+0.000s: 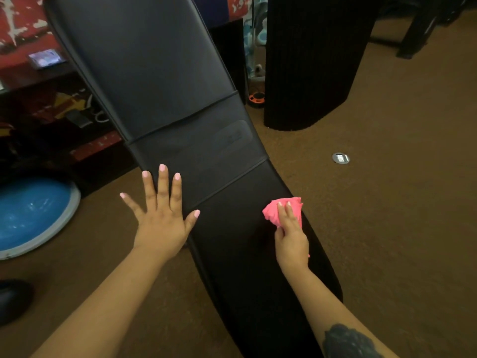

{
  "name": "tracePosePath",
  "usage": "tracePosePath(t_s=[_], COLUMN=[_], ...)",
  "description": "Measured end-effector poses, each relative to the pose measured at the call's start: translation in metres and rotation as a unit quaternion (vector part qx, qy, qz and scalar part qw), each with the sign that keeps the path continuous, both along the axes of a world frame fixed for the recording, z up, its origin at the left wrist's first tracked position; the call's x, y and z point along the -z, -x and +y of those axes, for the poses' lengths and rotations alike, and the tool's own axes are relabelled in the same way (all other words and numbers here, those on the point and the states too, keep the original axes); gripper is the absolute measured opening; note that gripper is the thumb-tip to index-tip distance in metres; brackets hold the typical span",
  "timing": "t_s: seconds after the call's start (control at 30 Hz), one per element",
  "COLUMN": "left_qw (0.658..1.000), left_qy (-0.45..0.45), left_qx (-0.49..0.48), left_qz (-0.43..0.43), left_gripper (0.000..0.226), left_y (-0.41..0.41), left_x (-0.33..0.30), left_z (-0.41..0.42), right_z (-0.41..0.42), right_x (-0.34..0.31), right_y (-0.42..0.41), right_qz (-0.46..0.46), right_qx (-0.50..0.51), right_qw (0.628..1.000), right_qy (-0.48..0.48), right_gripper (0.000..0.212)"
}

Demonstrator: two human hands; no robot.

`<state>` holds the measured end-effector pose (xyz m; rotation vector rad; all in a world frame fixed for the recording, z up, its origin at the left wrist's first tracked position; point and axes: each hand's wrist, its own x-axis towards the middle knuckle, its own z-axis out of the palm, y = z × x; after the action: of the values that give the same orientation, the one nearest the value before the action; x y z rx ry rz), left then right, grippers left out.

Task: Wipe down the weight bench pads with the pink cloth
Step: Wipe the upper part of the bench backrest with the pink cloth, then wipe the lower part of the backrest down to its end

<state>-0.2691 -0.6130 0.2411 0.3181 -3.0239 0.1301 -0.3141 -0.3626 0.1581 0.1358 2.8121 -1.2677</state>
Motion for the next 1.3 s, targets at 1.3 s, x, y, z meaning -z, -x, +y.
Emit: tracePosePath(t_s=[1.3], left_qw=[0.967], left_qy=[-0.161], left_qx=[-0.089], left_qz=[-0.176], left_gripper=[0.086], left_y=[-0.099], left_x=[0.031], left_z=[0.023], right_z=[-0.046], right_x=[-0.016], right_y=[-0.034], right_qz=[0.116], right_qx=[-0.119], right_qw=[0.986], right_qy=[0.016], right_gripper=[0.068])
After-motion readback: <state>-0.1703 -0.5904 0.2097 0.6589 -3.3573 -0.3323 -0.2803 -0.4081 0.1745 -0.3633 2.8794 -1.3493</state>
